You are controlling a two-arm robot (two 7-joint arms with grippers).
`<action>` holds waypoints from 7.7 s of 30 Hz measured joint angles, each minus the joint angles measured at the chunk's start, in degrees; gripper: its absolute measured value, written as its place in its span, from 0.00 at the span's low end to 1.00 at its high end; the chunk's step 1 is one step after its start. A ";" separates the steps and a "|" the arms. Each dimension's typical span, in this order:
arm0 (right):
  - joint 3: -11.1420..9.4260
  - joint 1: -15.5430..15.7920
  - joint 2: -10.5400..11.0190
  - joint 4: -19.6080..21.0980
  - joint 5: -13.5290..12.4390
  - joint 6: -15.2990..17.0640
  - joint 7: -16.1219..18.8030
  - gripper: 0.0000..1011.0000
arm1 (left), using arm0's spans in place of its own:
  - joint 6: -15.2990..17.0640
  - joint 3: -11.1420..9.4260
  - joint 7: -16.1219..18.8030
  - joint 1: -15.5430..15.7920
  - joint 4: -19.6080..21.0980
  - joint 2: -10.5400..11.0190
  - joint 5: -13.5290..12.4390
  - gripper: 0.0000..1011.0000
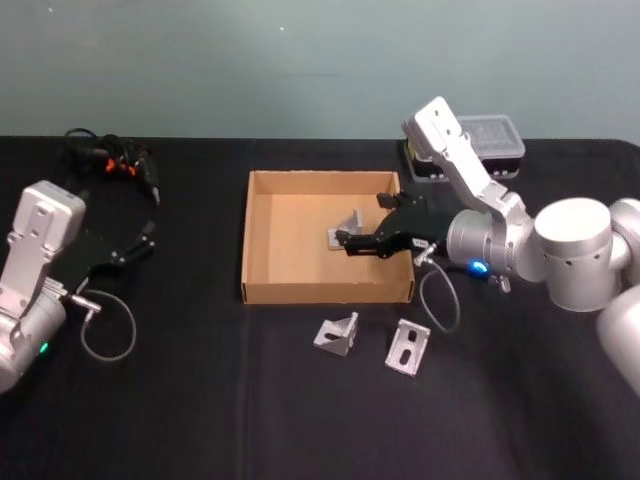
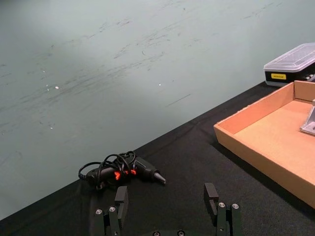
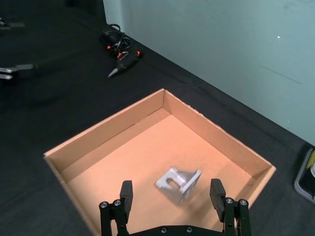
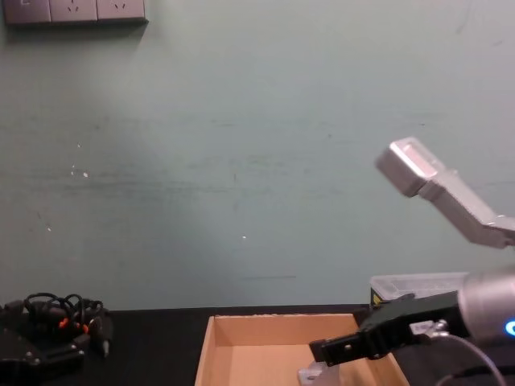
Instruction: Use one hand to pick up the angle iron from the table and place it into the box.
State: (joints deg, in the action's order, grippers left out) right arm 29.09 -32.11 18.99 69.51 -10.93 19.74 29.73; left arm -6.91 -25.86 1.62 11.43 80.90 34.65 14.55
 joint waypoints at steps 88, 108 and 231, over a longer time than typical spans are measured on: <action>2.19 13.49 15.73 24.84 -3.64 17.59 -0.64 0.19 | 0.00 0.00 0.00 0.00 0.00 0.00 0.00 1.00; 2.40 12.37 15.97 26.72 -2.35 16.67 0.59 0.11 | 0.00 0.00 0.00 0.00 0.00 0.00 0.00 1.00; 2.60 14.18 15.96 26.56 -9.78 6.16 3.24 0.99 | 0.00 0.00 0.00 0.00 0.00 0.00 0.00 1.00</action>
State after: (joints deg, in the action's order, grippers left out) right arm 31.70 -17.94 34.95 96.07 -20.70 25.90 32.96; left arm -6.91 -25.86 1.62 11.43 80.90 34.65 14.55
